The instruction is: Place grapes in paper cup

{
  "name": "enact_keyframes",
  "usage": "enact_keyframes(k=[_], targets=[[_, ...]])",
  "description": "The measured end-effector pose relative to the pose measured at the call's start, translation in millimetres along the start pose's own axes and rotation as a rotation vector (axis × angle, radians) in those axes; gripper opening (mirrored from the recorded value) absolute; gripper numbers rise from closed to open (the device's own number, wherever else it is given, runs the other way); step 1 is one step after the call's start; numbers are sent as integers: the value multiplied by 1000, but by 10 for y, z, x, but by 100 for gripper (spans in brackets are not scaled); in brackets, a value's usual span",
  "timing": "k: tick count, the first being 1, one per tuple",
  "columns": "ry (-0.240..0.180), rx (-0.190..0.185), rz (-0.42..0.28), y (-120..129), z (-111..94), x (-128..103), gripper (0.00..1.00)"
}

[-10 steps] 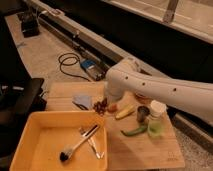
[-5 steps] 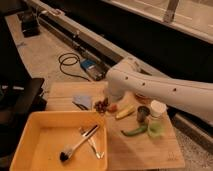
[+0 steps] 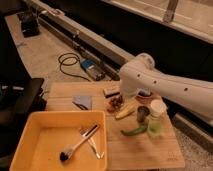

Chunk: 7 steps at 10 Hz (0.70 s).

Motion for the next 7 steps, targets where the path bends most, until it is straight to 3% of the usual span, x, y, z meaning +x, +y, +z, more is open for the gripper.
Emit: enact_keyframes(k=[4, 6, 7], targets=[[60, -32, 102, 54, 106, 513, 0], [50, -21, 210, 202, 127, 839, 0], [45, -20, 216, 208, 128, 837, 0]])
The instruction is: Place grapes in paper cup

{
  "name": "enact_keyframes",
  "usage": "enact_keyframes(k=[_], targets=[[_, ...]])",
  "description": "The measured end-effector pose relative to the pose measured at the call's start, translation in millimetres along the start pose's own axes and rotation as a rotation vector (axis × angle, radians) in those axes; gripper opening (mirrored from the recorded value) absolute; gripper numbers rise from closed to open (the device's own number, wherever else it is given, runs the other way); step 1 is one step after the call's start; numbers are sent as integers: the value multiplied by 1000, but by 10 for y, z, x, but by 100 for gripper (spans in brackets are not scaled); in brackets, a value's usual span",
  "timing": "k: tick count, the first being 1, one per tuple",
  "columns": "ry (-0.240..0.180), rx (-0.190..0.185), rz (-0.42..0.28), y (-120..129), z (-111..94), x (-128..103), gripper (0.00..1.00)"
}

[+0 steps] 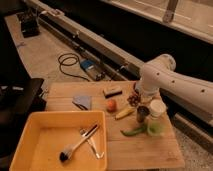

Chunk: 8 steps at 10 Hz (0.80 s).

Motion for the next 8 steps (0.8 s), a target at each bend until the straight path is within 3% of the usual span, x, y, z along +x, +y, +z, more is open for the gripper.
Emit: enact_keyframes(k=[4, 7, 8], targets=[[-1, 1, 1, -6, 2, -13, 0], [53, 1, 61, -24, 8, 152, 0], [95, -1, 110, -30, -7, 410, 0]])
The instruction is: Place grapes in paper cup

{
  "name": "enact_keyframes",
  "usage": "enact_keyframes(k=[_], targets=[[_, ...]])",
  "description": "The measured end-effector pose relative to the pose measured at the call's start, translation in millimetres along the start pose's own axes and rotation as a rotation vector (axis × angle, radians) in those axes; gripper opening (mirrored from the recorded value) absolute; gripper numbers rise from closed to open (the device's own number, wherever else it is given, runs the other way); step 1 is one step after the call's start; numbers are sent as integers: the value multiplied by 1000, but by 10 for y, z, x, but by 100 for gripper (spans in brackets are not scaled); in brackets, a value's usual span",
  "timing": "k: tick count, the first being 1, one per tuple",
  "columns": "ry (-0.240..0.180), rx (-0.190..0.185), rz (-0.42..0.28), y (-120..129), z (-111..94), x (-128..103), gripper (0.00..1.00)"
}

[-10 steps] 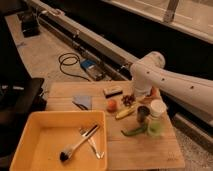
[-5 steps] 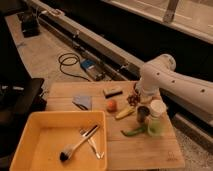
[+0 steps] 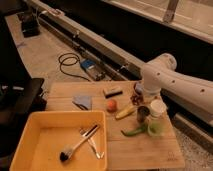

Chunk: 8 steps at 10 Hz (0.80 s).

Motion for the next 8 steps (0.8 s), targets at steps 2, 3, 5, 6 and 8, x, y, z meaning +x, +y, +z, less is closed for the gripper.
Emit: enact_keyframes(k=[2, 3, 5, 6, 8], targets=[[55, -7, 62, -39, 33, 347, 0], [90, -13, 110, -51, 57, 576, 0], [141, -34, 188, -31, 123, 842, 0], [148, -41, 204, -25, 156, 869, 0], [147, -67, 227, 32, 234, 869, 0]])
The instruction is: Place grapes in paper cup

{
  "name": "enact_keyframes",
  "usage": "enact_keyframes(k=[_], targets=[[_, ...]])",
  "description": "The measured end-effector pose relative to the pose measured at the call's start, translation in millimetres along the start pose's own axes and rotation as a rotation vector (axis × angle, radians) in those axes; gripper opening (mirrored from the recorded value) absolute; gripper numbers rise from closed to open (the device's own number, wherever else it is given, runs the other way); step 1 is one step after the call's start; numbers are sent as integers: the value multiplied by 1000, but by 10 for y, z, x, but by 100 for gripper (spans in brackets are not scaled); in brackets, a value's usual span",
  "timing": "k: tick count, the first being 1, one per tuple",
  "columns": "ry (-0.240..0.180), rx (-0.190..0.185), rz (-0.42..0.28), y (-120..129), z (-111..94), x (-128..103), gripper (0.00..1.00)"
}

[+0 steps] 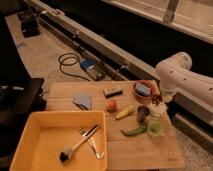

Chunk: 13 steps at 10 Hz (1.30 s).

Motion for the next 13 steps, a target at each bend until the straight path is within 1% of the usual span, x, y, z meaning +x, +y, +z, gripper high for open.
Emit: enact_keyframes(k=[3, 5, 7, 8, 9, 10, 12, 13], targets=[[-9, -33, 18, 83, 96, -19, 0], [-18, -51, 32, 127, 155, 8, 0], [-29, -66, 30, 144, 213, -38, 2], [-29, -70, 31, 144, 238, -34, 7], [-29, -74, 34, 133, 271, -13, 18], [-32, -77, 34, 121, 290, -16, 28], [-38, -85, 29, 109, 327, -54, 43], [-41, -91, 26, 110, 349, -74, 49]])
